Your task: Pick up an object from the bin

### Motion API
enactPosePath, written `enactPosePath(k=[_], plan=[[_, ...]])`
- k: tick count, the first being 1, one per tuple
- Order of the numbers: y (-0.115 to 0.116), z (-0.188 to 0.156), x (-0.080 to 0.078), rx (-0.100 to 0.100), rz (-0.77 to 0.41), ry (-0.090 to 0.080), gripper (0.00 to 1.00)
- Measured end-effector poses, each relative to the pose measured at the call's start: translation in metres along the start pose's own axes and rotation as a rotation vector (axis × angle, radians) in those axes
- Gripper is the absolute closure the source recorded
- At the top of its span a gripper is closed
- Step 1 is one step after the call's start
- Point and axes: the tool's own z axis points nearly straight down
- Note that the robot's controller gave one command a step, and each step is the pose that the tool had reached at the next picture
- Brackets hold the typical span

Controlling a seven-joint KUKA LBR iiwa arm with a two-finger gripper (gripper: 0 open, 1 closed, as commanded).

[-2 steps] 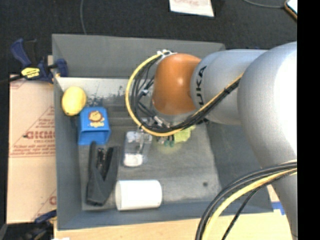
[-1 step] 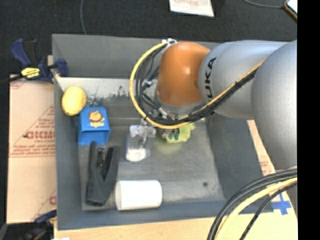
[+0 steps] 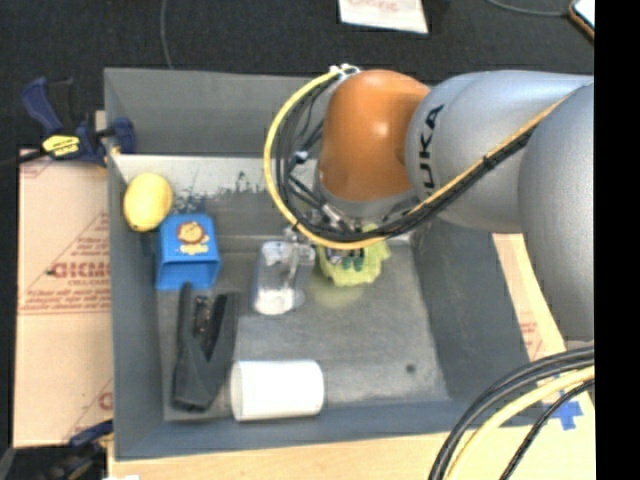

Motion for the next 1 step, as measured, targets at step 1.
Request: enactPosePath(k=[1], plan=[[-0.0001, -0.0095, -0.0013, -0.001, 0.000, -0.006, 1.00]])
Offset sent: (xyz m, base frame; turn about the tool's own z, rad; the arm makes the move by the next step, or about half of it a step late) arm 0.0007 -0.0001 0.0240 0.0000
